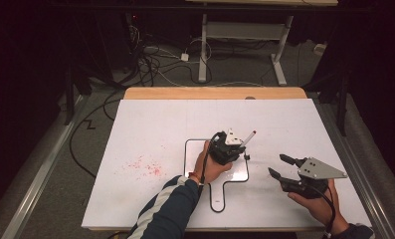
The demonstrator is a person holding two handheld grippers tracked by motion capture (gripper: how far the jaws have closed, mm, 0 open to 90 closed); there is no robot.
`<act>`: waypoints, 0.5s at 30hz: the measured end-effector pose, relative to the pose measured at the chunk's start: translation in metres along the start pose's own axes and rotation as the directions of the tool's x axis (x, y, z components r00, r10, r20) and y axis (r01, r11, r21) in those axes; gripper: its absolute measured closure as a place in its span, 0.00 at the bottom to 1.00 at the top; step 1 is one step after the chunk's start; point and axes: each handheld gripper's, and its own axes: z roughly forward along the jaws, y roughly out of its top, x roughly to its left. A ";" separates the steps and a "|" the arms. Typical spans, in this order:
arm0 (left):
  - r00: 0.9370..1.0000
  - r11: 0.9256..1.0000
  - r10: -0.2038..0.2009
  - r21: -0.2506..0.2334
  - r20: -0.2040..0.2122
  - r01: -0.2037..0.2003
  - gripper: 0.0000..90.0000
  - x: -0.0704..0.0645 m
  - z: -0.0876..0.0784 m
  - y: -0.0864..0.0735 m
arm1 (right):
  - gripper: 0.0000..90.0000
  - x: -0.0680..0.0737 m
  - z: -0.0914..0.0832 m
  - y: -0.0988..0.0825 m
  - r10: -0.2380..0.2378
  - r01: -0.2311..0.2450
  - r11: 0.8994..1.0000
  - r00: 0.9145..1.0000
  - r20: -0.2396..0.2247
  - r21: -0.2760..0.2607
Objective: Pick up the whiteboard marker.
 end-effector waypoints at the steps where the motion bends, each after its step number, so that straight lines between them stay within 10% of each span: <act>1: 1.000 1.000 0.009 -0.003 0.001 -0.009 0.87 0.001 -0.002 0.001 | 0.47 -0.001 0.003 0.001 0.010 -0.010 1.000 1.000 -0.005 0.000; 15: 0.998 0.997 0.057 -0.057 0.015 -0.056 0.87 0.001 -0.025 0.002 | 0.45 -0.019 0.055 0.031 0.209 -0.216 0.975 0.969 -0.133 -0.047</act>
